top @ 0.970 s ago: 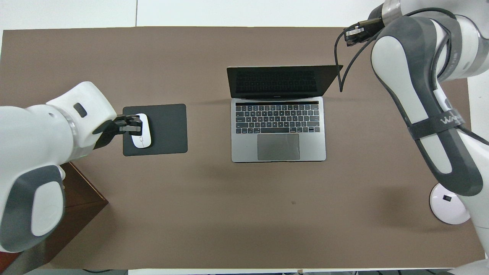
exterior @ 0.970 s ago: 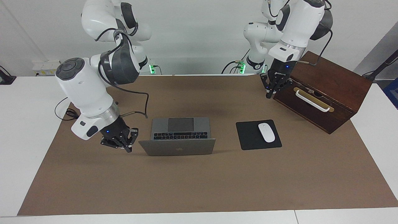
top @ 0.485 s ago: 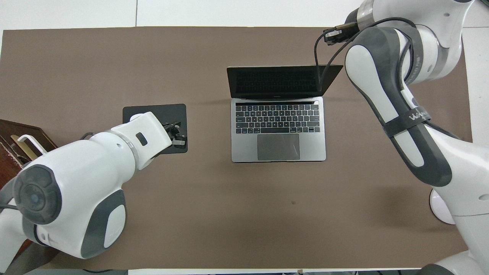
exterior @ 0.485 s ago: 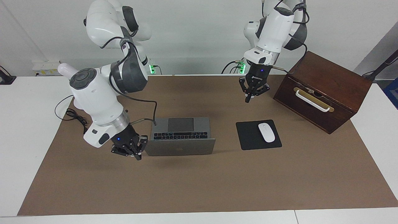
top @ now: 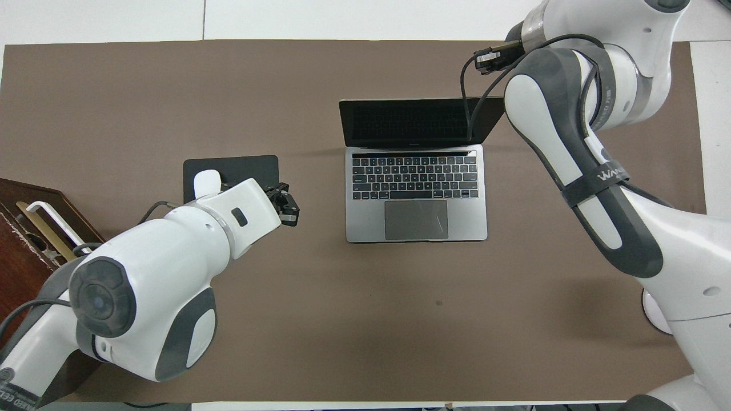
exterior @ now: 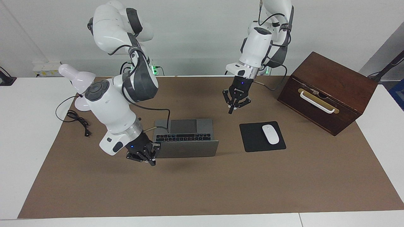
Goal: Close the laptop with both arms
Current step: 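Place the right gripper on the screen top while the left gripper braces the base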
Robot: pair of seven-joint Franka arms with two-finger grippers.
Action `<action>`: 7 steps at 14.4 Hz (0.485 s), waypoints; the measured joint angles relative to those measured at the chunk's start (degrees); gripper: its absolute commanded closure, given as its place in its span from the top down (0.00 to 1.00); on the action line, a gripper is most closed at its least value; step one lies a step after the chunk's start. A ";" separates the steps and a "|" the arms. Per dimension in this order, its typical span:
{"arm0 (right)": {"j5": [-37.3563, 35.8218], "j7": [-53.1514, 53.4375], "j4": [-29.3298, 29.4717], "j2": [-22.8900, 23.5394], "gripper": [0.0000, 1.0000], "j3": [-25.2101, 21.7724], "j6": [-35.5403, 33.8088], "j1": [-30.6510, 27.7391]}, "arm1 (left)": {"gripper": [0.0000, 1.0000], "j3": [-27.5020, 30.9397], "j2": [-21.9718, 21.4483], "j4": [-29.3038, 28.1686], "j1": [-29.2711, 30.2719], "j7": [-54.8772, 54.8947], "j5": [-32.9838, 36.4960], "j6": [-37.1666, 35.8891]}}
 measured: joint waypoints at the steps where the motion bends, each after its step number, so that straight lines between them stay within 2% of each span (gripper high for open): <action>1: 0.07 0.10 -0.36 0.00 0.00 0.00 0.01 0.01 | 0.00 -0.01 0.95 -0.68 -0.76 0.00 0.00 2.05; 4: 0.17 0.11 -2.50 0.05 0.00 0.04 0.60 0.14 | 0.00 -0.01 3.19 -2.53 -2.23 -0.01 0.00 6.88; 7: 0.18 0.12 -4.22 0.04 0.00 0.08 1.11 0.25 | 0.00 0.00 4.50 -2.83 -2.94 -0.01 0.00 8.37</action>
